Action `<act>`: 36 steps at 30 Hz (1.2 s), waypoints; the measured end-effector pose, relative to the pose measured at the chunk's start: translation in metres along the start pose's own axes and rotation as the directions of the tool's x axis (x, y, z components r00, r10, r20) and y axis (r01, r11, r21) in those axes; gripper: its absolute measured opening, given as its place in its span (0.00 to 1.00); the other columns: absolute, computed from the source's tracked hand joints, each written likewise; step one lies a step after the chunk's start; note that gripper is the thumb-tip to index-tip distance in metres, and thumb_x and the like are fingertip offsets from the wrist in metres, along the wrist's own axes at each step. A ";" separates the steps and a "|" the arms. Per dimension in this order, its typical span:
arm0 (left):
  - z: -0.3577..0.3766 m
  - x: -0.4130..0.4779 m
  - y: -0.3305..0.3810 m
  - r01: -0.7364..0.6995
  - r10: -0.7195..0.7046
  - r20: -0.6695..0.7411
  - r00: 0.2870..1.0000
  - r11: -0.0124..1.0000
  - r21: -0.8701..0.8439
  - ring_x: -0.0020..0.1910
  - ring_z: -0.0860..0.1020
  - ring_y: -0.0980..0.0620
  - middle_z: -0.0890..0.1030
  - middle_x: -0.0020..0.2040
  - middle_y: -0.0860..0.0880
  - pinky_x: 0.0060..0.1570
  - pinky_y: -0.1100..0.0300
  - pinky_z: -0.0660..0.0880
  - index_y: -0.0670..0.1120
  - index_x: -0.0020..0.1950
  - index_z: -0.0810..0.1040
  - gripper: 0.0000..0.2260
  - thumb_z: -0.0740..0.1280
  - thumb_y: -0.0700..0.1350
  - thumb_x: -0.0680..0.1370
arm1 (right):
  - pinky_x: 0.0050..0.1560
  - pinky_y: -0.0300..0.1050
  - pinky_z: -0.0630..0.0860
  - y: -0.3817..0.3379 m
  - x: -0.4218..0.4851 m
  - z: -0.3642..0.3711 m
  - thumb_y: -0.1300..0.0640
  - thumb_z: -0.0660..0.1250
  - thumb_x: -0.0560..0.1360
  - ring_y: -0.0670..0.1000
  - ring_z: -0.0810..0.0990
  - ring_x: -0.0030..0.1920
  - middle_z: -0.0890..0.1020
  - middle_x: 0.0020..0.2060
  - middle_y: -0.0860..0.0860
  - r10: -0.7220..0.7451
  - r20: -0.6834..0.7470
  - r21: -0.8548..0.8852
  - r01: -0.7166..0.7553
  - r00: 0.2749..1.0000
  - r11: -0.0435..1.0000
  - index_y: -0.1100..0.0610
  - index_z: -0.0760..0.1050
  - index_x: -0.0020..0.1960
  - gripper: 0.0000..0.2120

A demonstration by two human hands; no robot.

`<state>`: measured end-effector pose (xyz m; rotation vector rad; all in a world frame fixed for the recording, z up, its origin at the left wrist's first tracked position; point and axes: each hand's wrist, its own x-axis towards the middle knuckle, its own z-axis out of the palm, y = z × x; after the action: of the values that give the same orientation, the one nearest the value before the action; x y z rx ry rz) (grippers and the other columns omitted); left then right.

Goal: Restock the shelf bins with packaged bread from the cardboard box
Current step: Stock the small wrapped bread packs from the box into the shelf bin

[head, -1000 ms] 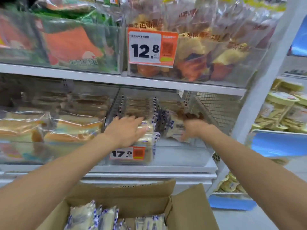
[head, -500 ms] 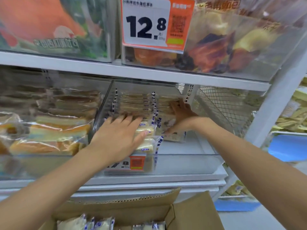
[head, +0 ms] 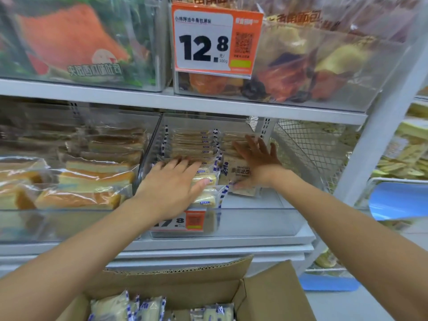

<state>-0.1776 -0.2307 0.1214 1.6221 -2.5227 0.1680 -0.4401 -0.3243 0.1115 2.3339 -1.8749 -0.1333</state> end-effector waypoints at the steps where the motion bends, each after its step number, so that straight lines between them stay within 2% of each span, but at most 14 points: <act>1: 0.000 0.000 0.000 0.000 0.000 -0.002 1.000 1.000 0.002 0.75 0.60 0.49 0.64 0.76 0.50 0.71 0.46 0.61 0.53 0.78 0.54 0.38 0.30 0.66 0.73 | 0.74 0.68 0.38 -0.001 0.002 0.000 0.26 0.66 0.64 0.62 0.34 0.77 0.34 0.78 0.52 0.003 -0.023 -0.032 -0.004 1.000 0.999 0.41 0.32 0.77 0.57; 4: -0.001 -0.001 0.001 0.002 -0.002 -0.005 1.000 1.000 -0.003 0.75 0.60 0.49 0.63 0.76 0.50 0.71 0.48 0.60 0.53 0.78 0.55 0.38 0.31 0.66 0.73 | 0.74 0.67 0.37 -0.005 0.009 -0.003 0.27 0.64 0.66 0.63 0.35 0.77 0.35 0.78 0.55 -0.011 -0.073 -0.131 0.002 0.997 0.991 0.45 0.31 0.77 0.56; 7: -0.002 -0.001 0.001 0.002 -0.002 -0.002 1.000 1.000 0.003 0.75 0.60 0.50 0.63 0.76 0.50 0.71 0.48 0.60 0.53 0.77 0.55 0.37 0.31 0.66 0.73 | 0.74 0.65 0.36 -0.005 0.009 -0.002 0.27 0.65 0.67 0.60 0.39 0.78 0.39 0.79 0.55 -0.099 -0.103 -0.164 0.081 0.990 0.983 0.46 0.33 0.78 0.56; 11: -0.002 -0.001 0.001 0.004 -0.004 -0.012 1.000 1.000 -0.002 0.74 0.61 0.50 0.65 0.75 0.51 0.69 0.49 0.62 0.53 0.77 0.56 0.37 0.31 0.66 0.73 | 0.74 0.63 0.34 -0.003 0.005 0.002 0.23 0.64 0.62 0.56 0.40 0.79 0.41 0.79 0.53 -0.175 -0.098 -0.081 0.167 0.980 0.983 0.42 0.33 0.77 0.58; 18: -0.005 0.000 0.002 0.009 -0.009 0.005 1.000 1.000 -0.015 0.74 0.62 0.50 0.65 0.75 0.51 0.70 0.48 0.61 0.53 0.77 0.56 0.38 0.31 0.66 0.72 | 0.75 0.63 0.40 -0.007 0.007 -0.001 0.27 0.67 0.65 0.59 0.50 0.78 0.48 0.79 0.57 -0.153 -0.162 -0.227 0.115 0.975 0.967 0.46 0.30 0.77 0.59; 21: -0.006 0.000 0.003 0.017 -0.017 0.014 1.000 1.000 -0.016 0.74 0.62 0.50 0.65 0.75 0.51 0.70 0.48 0.61 0.53 0.77 0.56 0.36 0.34 0.67 0.74 | 0.75 0.63 0.38 -0.004 0.003 -0.002 0.25 0.67 0.63 0.58 0.47 0.78 0.48 0.79 0.56 -0.176 -0.134 -0.191 0.149 0.975 0.970 0.44 0.30 0.77 0.61; 25: -0.010 -0.003 0.002 0.021 -0.021 0.034 0.999 1.000 -0.014 0.73 0.63 0.50 0.66 0.74 0.51 0.69 0.48 0.62 0.53 0.77 0.57 0.39 0.32 0.67 0.72 | 0.74 0.62 0.33 0.003 -0.003 -0.005 0.22 0.66 0.59 0.56 0.38 0.78 0.41 0.79 0.53 -0.177 -0.052 -0.151 0.167 0.983 0.974 0.41 0.28 0.75 0.62; 27: -0.012 -0.002 0.003 0.031 -0.029 0.061 0.998 0.999 -0.024 0.73 0.63 0.49 0.66 0.75 0.51 0.69 0.49 0.61 0.53 0.77 0.57 0.35 0.37 0.67 0.76 | 0.75 0.61 0.34 0.006 -0.010 -0.008 0.22 0.65 0.60 0.55 0.38 0.78 0.40 0.79 0.52 -0.176 -0.051 -0.138 0.168 0.983 0.976 0.41 0.29 0.76 0.61; 30: -0.017 -0.002 0.006 0.044 -0.039 0.040 0.998 0.992 -0.120 0.73 0.64 0.49 0.67 0.74 0.49 0.70 0.49 0.61 0.51 0.77 0.60 0.27 0.49 0.62 0.81 | 0.77 0.57 0.41 0.003 -0.025 -0.021 0.26 0.66 0.64 0.56 0.47 0.79 0.46 0.79 0.52 -0.147 -0.121 -0.054 0.142 0.982 0.988 0.43 0.37 0.78 0.56; 32: -0.020 -0.007 0.007 0.032 -0.045 -0.063 0.997 0.980 -0.197 0.70 0.69 0.50 0.72 0.71 0.49 0.68 0.50 0.66 0.50 0.75 0.66 0.25 0.55 0.61 0.81 | 0.76 0.56 0.57 -0.005 -0.039 -0.031 0.28 0.65 0.68 0.58 0.61 0.74 0.58 0.77 0.54 -0.074 -0.193 0.106 0.096 0.978 0.990 0.45 0.45 0.79 0.49; 34: -0.026 -0.016 0.012 0.008 -0.062 -0.213 0.975 0.970 -0.243 0.62 0.75 0.52 0.78 0.64 0.52 0.61 0.53 0.73 0.50 0.67 0.74 0.19 0.60 0.58 0.80 | 0.66 0.55 0.72 -0.017 -0.055 -0.041 0.34 0.65 0.73 0.57 0.74 0.65 0.73 0.69 0.55 -0.015 -0.264 0.262 0.086 0.964 0.961 0.50 0.61 0.75 0.37; 36: -0.034 -0.030 0.019 0.002 -0.099 -0.302 0.948 0.952 -0.305 0.51 0.78 0.54 0.81 0.51 0.54 0.49 0.56 0.77 0.51 0.56 0.78 0.10 0.63 0.53 0.79 | 0.54 0.52 0.78 -0.036 -0.077 -0.051 0.43 0.65 0.77 0.54 0.79 0.54 0.81 0.55 0.52 -0.006 -0.336 0.310 0.116 0.942 0.944 0.54 0.74 0.64 0.20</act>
<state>-0.1812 -0.1903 0.1496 1.4117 -2.1427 0.0282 -0.4142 -0.2382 0.1546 2.4232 -1.7621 0.5732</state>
